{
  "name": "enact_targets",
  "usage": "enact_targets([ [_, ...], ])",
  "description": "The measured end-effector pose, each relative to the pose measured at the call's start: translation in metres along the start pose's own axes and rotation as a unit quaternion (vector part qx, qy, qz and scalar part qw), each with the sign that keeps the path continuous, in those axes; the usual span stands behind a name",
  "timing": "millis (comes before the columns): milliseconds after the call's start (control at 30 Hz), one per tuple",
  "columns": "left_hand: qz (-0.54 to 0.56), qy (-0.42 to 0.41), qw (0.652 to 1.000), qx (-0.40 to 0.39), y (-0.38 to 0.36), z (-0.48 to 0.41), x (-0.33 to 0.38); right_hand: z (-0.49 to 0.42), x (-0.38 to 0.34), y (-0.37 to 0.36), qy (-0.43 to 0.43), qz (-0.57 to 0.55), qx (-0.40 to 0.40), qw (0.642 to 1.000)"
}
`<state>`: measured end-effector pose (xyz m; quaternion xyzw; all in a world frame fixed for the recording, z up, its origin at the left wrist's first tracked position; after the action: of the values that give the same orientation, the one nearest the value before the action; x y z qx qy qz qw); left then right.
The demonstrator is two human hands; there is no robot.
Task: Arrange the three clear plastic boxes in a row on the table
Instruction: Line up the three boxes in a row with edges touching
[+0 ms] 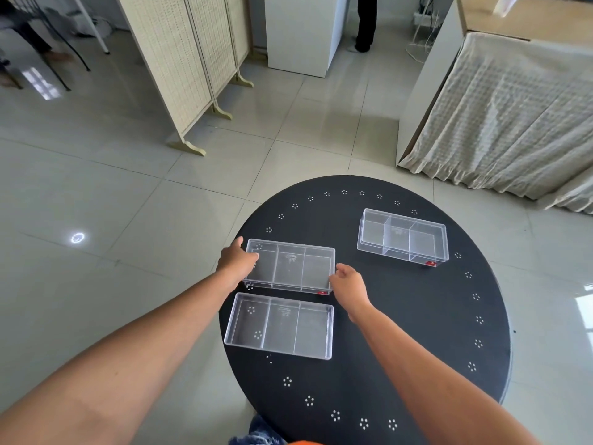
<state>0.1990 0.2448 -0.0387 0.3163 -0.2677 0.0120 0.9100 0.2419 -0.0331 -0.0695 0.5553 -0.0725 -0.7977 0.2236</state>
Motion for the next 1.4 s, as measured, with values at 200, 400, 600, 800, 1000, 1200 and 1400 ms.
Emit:
enact_targets([
  [200,-0.039,-0.127,0.987,0.091,-0.002,0.018,0.057,-0.01,-0.005,0.052,0.016,0.032,0.079,0.996],
  [400,-0.05,-0.182,0.982,-0.012,-0.068,0.045,0.112,-0.019,-0.006,0.138,0.033,0.082,0.21,0.974],
  [600,-0.072,-0.156,0.98,-0.102,-0.137,0.061,0.145,-0.03,0.012,0.201,-0.009,0.106,0.24,0.965],
  [800,-0.072,-0.088,0.979,-0.17,-0.199,0.057,0.16,-0.044,0.043,0.234,-0.052,0.047,0.198,0.978],
  [1000,-0.023,0.0,0.972,-0.232,-0.232,0.041,0.161,-0.065,0.066,0.236,-0.077,-0.096,0.174,0.977],
  [1200,0.011,-0.007,0.975,-0.223,-0.243,0.048,0.163,-0.071,0.067,0.232,-0.052,-0.094,0.165,0.98],
  [1400,-0.002,-0.059,0.985,-0.163,-0.204,0.033,0.174,-0.08,0.048,0.215,-0.031,-0.078,0.166,0.983],
])
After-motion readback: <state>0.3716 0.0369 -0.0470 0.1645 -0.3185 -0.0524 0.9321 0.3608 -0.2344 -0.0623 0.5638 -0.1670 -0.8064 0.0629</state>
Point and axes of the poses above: each hand's wrist, its own z-axis away from the middle knuckle, its own y-axis out of the back of the hand, x = y × z, the point moved 8 cm from there along -z, towards the middle knuckle, and after that the axes turned 13 degrees about y, right-handed, at the moved point
